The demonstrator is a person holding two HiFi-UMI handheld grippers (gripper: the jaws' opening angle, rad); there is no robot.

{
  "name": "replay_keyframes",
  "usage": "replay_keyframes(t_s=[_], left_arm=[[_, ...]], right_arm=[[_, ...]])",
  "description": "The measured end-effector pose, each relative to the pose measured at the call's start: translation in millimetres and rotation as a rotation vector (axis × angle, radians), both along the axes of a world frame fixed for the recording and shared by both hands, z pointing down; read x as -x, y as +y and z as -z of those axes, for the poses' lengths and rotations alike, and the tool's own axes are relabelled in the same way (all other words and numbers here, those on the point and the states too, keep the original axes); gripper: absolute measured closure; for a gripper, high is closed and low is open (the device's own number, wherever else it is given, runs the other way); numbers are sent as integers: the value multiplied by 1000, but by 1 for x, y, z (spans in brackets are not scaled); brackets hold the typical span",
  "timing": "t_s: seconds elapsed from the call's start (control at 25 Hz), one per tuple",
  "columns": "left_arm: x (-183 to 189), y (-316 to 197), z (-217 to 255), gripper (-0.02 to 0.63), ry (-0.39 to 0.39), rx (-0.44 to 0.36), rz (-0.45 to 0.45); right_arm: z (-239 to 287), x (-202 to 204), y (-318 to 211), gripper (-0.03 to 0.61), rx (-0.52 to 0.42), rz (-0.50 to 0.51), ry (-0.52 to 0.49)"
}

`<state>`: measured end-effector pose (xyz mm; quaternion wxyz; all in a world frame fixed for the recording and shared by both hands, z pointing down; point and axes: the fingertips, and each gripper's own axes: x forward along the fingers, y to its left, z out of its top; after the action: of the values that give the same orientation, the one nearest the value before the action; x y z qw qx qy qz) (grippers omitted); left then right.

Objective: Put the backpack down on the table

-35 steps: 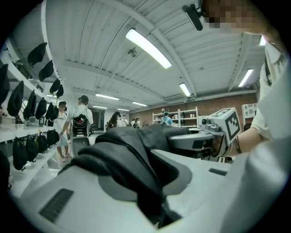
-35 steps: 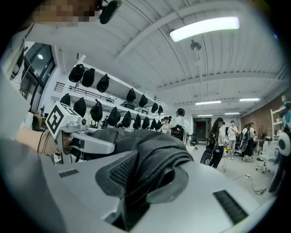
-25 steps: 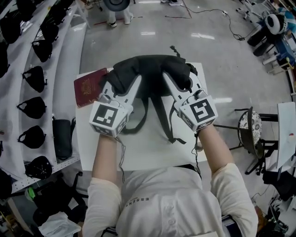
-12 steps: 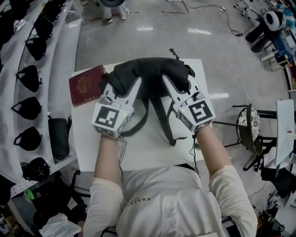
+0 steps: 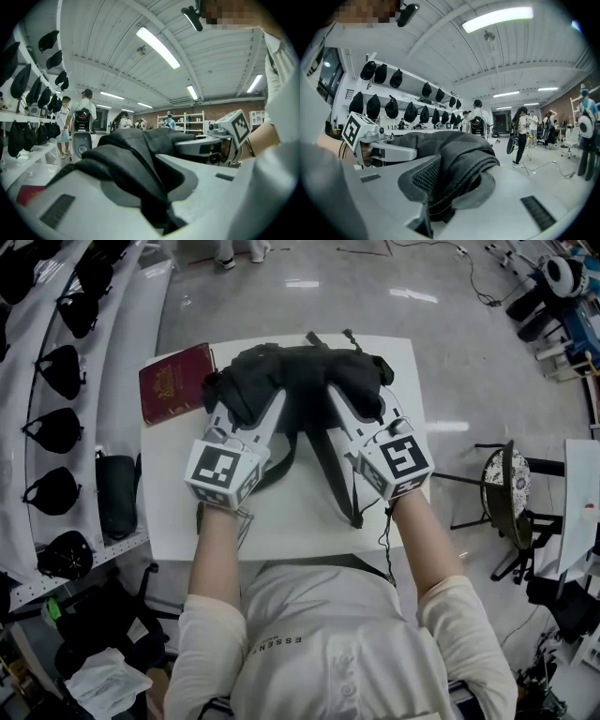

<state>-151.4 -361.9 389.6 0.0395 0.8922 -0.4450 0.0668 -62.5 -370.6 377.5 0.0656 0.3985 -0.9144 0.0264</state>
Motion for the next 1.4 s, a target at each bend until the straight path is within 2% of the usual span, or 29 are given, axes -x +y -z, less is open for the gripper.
replay_keyframes(t_s=[0.32, 0.52, 1.24, 1.4], left_arm=[[0, 44, -22, 529, 61, 73, 15], [2, 70, -34, 529, 90, 92, 23], [-3, 149, -86, 523, 100, 137, -24], [-6, 163, -103, 518, 112, 173, -36]], right_arm=[[-19, -1, 42, 486, 35, 44, -1], [-32, -2, 68, 486, 62, 44, -28], [-87, -12, 146, 474, 174, 18, -69], [-104, -15, 161, 472, 197, 10, -65]])
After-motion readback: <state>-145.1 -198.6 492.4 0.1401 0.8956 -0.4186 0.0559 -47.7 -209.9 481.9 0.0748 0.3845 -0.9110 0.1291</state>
